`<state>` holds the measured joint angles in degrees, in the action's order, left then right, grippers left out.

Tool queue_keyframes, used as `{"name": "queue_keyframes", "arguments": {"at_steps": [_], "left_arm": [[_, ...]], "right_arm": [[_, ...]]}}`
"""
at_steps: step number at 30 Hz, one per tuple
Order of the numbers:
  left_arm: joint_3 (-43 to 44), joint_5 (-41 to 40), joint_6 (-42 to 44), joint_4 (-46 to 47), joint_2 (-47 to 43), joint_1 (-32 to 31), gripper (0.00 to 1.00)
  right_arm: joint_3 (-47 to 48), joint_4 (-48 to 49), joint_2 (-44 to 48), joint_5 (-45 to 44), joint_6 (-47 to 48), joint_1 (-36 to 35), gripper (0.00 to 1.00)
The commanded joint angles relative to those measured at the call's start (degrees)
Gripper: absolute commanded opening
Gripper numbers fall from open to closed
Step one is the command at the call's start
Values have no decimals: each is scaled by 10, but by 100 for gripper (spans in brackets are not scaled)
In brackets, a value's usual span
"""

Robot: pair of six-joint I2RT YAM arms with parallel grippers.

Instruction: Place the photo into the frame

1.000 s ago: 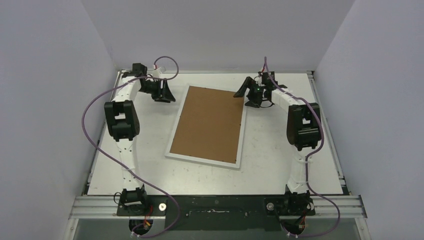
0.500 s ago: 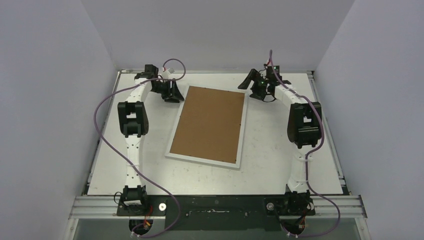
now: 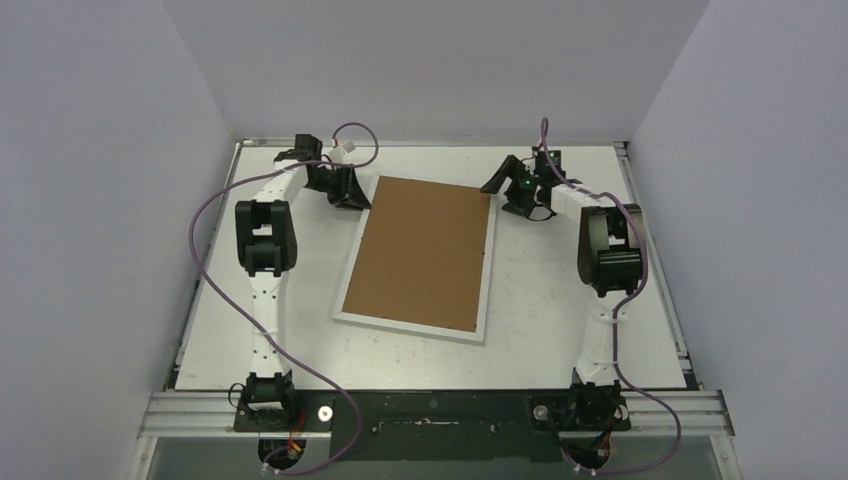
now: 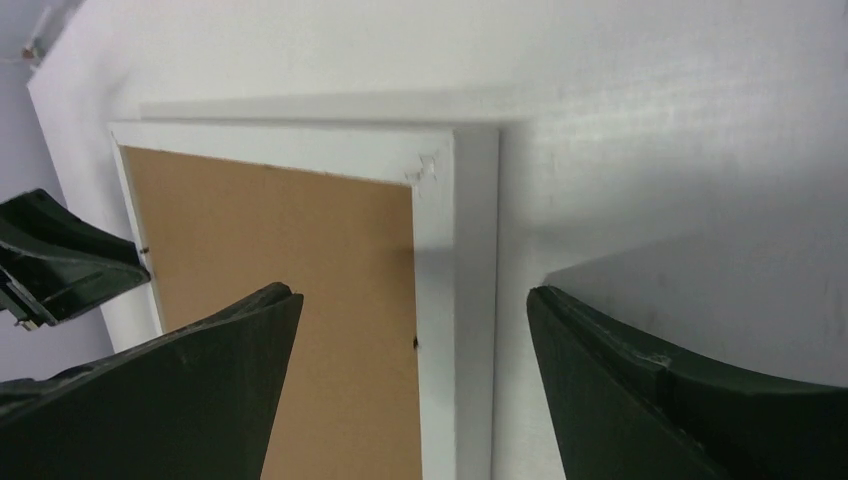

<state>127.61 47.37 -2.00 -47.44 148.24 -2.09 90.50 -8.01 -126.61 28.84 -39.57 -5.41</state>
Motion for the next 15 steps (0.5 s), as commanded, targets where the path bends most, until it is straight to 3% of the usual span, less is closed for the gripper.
{"name": "queue_keyframes", "arguments": {"at_steps": [1,10,15], "left_arm": [[-91,-16,67,-28,-45,-12,16],[-217,-31,109,-25,-116,-22,15],[-253,-41,113,-21,-139,-20,14]], "right_arm": [[-98,37,84,25,-26,-20,87],[-267,44,202,39,-40,-61,86],[-280,-26,249,-2,-7,-25,87]]}}
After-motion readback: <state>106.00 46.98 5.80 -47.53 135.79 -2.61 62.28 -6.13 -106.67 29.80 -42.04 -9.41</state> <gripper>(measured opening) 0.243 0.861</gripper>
